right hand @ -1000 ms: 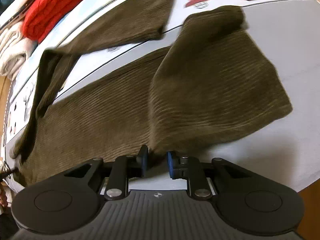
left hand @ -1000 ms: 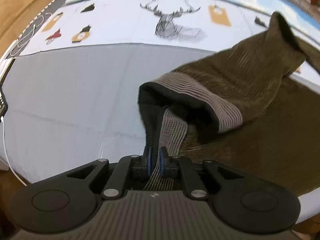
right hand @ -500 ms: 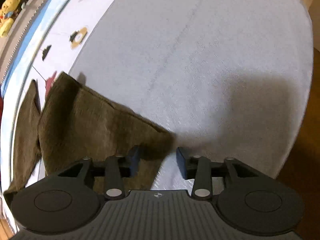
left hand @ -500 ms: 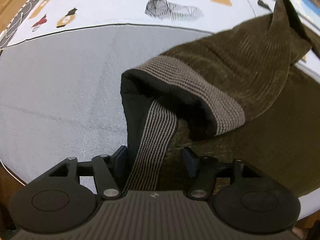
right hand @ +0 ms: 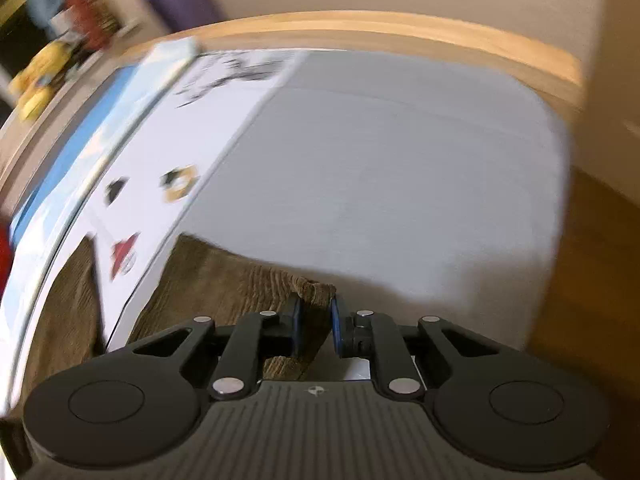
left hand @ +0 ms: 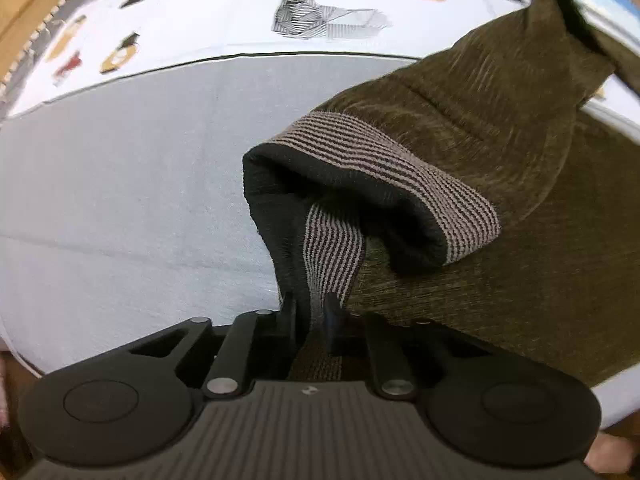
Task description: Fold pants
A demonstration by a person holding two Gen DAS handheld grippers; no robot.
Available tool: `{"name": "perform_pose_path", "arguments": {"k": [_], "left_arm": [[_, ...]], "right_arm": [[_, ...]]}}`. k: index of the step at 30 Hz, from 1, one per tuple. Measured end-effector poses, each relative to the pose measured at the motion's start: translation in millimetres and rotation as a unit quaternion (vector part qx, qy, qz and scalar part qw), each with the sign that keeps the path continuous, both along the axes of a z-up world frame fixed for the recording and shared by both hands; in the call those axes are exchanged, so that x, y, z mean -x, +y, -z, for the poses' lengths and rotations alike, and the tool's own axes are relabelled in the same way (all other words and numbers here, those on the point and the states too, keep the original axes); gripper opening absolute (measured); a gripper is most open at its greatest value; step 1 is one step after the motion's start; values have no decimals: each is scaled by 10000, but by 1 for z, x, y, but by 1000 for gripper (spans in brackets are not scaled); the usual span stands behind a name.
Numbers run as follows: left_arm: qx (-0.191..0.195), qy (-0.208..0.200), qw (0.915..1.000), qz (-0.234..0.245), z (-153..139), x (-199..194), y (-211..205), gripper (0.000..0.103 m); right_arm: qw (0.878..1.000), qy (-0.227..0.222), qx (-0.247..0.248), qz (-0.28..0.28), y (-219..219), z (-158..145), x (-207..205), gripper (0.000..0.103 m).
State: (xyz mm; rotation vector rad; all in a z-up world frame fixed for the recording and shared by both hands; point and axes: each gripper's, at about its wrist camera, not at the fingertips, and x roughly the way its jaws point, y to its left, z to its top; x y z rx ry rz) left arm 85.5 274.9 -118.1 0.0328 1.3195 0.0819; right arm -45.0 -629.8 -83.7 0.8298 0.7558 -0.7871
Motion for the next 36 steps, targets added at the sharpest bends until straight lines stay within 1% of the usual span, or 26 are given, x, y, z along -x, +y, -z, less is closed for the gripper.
{"name": "perform_pose_path", "arguments": {"k": [2,4,6,7,9,10,11,12,14,16,17,18,20,21,22,23,24,25,26,27,28,30,31,33,35,36], "left_arm": [[285,-67,9994,200,-4,6,-4,10],[422,-45,9978,504,-4,13,-12,10],[322,55,9966,756,-1,19,-19,11],[283,69,9966,772,0,20,-19,11],[318,169,9975,604,0,20,-11,11],[238,212,9980,550,-1,20,-11,11],[112,233,9982,550,-1,20,-12,11],[-18,247,9980,579,-2,20,-15,11],[-116,212,9977,629,-5,19,-18,11],[-119,107,9982,579,-13,18,-21,13],[-102,-8,9987,498,-19,20,-20,13],[-100,-209,9989,414,-26,20,-20,13],[-66,-673,9975,191,-45,21,-16,13],[-15,-871,9961,107,-53,21,-15,14],[64,-1042,9945,91,-61,21,-18,16],[150,-1182,9927,184,-67,19,-23,19],[203,-1271,9911,346,-70,19,-31,25],[224,-1336,9892,564,-73,20,-44,35],[218,-1395,9863,855,-73,19,-59,42],[197,-1423,9829,1155,-71,19,-71,53],[150,-1422,9785,1488,-69,21,-86,62],[-19,-1334,9655,2236,-62,26,-120,73],[-135,-1290,9594,2506,-57,26,-134,73],[-592,-1131,9457,2988,-39,27,-159,73],[-1044,-922,9375,3190,-25,24,-173,71],[-1252,-821,9350,3215,-18,19,-177,56]], "right_arm": [[9995,138,133,235,-6,0,5,15],[9983,259,389,354,-10,-3,10,15],[9975,335,620,38,-13,-1,7,16],[9971,377,650,-89,-13,2,5,16],[9965,445,623,-336,-13,10,1,17],[9955,485,593,-560,-10,13,-4,19],[9936,594,593,-758,-6,16,-7,21],[9903,775,626,-964,-1,19,-13,25],[9809,1185,833,-1299,10,22,-25,31],[9745,1396,1187,-1297,16,17,-29,31],[9739,1387,1321,-1217,16,13,-29,31],[9746,1316,1432,-1108,17,8,-27,31],[9761,1094,1642,-910,17,-4,-24,31],[9766,914,1750,-857,19,-11,-24,31],[9766,728,1840,-846,25,-15,-23,31],[9759,553,1925,-867,28,-23,-25,31],[9748,375,2000,-918,33,-29,-27,31],[9734,204,2049,-1004,39,-34,-28,31],[9718,79,2085,-1095,44,-39,-32,31],[9702,-19,2105,-1198,51,-42,-37,31],[9690,-101,2090,-1312,57,-44,-43,31],[9677,-243,2004,-1512,68,-48,-54,31],[9668,-290,1977,-1592,75,-50,-58,31],[9638,-382,1936,-1791,90,-52,-71,31],[9598,-449,1941,-1978,104,-53,-87,31],[9573,-469,1942,-2088,111,-54,-94,31]]}}
